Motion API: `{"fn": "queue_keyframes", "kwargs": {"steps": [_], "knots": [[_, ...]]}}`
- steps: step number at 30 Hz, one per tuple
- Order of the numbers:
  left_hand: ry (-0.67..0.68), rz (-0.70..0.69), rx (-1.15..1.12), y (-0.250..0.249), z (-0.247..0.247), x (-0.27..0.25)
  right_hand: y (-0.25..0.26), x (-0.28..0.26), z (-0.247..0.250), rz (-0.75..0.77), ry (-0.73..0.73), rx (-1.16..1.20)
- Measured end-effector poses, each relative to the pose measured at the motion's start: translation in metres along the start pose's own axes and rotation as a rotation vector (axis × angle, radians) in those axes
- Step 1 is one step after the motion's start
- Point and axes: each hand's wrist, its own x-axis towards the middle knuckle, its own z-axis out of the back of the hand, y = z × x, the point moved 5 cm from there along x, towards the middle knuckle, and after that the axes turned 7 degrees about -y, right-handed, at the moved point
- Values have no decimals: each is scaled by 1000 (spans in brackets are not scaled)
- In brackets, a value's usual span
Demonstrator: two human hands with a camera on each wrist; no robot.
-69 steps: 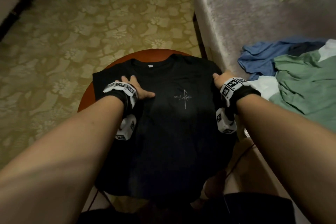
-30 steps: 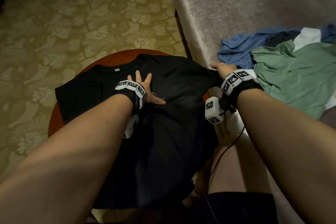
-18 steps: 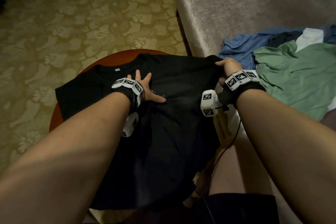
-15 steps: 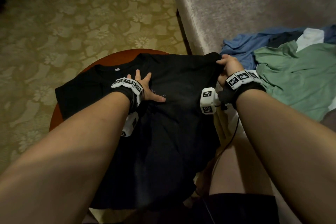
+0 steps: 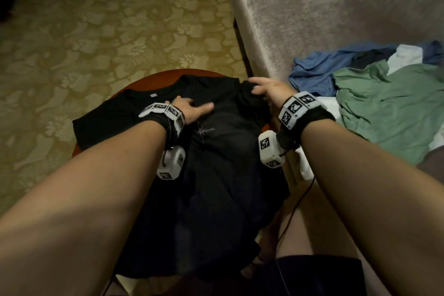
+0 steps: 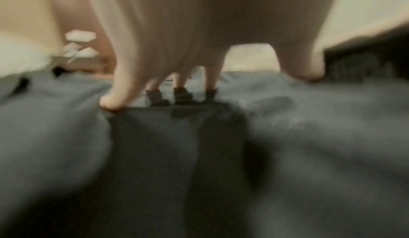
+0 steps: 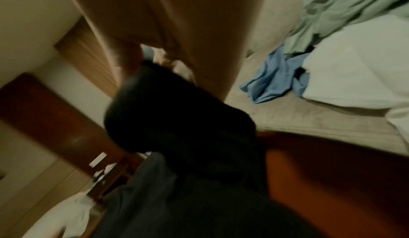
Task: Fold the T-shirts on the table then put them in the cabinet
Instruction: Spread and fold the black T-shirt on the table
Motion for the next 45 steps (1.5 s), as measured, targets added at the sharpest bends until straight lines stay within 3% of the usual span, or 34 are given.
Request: {"fn": "queue_keyframes", "kwargs": {"steps": [2,3,5,7,10,12,15,17,22,27,34,37,39,42,45], "knots": [[-196,-23,-201,-12,12,-4,4,-12,-22,-24,150,-22],[-228,-34,-298,-20,14,-8,5,-13,-32,-35,229,-71],[-123,-24,-504,-35,7,-12,4,-18,-47,-47,339,-211],[-19,-37,-589,-47,0,-19,-1,-21,-52,-53,350,-317],[-19,-120,-361,-57,-7,-18,-11,-23,-46,-26,271,-423],[-38,-123,-267,-61,-12,-16,-16,-22,-38,-48,220,-368],[-58,-99,-222,-62,-17,-15,-21,-4,-6,-94,-69,-245],[-128,-89,-267,-62,-13,-14,-24,11,14,-37,-242,-379],[-224,-85,-476,-68,0,-16,-43,14,14,-184,-175,-649],[-153,-102,-583,-75,6,-23,-39,18,16,-115,-286,-599],[-323,-81,-688,-81,25,-26,-28,3,35,34,-384,-489],[-218,-37,-837,-92,23,-30,-23,-8,39,-3,-331,-537],[-112,-12,-774,-92,13,-31,-19,-17,45,15,-317,-585],[-5,-9,-284,-74,-13,-36,-31,-14,54,-42,-322,-711],[97,12,56,-50,-37,-47,-47,-10,54,-213,-392,-620]]}}
